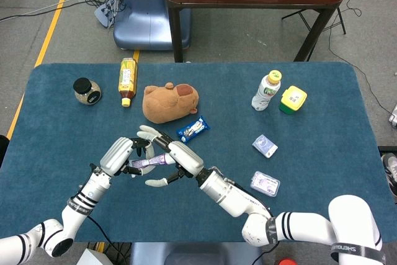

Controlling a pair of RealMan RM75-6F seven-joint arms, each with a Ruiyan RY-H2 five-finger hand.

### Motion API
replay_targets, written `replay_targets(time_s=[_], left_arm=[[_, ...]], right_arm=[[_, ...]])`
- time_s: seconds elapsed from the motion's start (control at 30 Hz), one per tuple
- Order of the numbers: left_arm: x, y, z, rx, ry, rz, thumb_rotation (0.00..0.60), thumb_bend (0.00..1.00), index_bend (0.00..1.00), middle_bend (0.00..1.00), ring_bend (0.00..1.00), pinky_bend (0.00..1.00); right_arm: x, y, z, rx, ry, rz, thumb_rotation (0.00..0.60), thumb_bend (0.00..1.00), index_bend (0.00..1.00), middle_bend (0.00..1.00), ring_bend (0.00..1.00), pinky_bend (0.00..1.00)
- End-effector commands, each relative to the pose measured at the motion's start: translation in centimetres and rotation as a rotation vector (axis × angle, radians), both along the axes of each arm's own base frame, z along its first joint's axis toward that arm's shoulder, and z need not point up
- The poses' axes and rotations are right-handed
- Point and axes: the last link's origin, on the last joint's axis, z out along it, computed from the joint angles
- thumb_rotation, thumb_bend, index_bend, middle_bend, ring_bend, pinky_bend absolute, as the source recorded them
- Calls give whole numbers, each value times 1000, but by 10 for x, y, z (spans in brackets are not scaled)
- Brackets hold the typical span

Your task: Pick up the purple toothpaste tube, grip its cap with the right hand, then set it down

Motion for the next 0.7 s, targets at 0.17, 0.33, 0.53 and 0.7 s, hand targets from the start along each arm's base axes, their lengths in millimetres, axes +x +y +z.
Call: replay_targets(time_s=[0.17, 0.33, 0.53, 0.7], left_arm=[[1, 0, 1, -2, -10, 1, 600, 438, 568, 644, 503, 563], [0, 0, 1, 0, -10, 0, 600, 438, 568, 643, 502, 563], [-4, 0, 3, 8, 0, 4, 600, 438, 568, 643, 500, 562], [-9, 0, 6, 11, 19, 11, 600, 438, 568, 644, 498, 562]], right_arm=[[0, 1, 2, -23, -1, 10, 448, 0, 0, 0, 0, 0], [-3, 2, 6, -44, -3, 14, 448, 0, 0, 0, 0, 0], [-12, 1, 18, -71, -10, 9, 448, 0, 0, 0, 0, 0], [-23, -1, 32, -102, -14, 3, 448, 0, 0, 0, 0, 0]])
